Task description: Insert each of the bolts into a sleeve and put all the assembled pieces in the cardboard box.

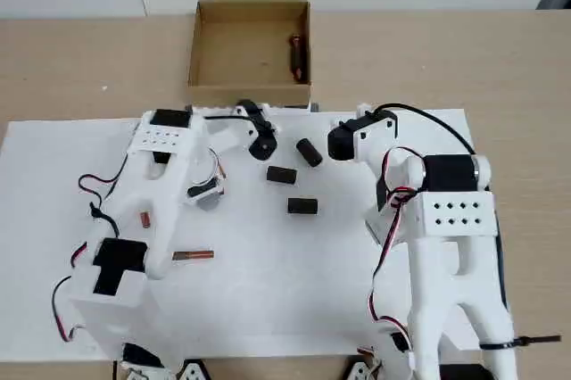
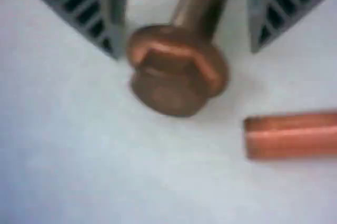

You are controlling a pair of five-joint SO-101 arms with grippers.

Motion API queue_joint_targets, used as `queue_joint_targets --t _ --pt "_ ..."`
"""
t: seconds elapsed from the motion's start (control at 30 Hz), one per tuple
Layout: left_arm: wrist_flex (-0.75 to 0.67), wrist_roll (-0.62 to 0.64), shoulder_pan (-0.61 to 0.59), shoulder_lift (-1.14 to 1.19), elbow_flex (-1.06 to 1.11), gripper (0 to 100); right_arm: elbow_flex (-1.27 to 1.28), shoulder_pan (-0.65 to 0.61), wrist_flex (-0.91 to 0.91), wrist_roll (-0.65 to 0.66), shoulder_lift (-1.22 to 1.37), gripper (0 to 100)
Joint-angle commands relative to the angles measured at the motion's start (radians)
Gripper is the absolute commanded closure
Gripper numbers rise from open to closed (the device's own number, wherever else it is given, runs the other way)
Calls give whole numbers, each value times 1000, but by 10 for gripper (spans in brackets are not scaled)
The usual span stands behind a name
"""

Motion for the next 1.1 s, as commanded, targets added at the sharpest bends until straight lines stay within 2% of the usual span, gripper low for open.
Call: queue_joint_targets --t 0.0,0.23,0.37,0.67,0.87,0.93,1.07 --pt "-23 0 8 9 -39 925 -5 4 -12 -11 -27 995" --pt "-21 0 6 5 -41 994 -5 4 -12 -11 -27 995" --pt "-17 0 6 3 -45 995 -5 2 -12 -11 -35 995" --pt "222 3 23 -121 -228 995 -11 1 -4 -14 -48 995" --pt "330 9 64 -305 -232 993 -8 -5 -5 -43 -213 995" --pt "338 81 81 -347 -232 993 -3 -5 -2 -43 -259 995" --pt "341 373 91 -384 -236 994 32 -5 -5 -44 -326 995"
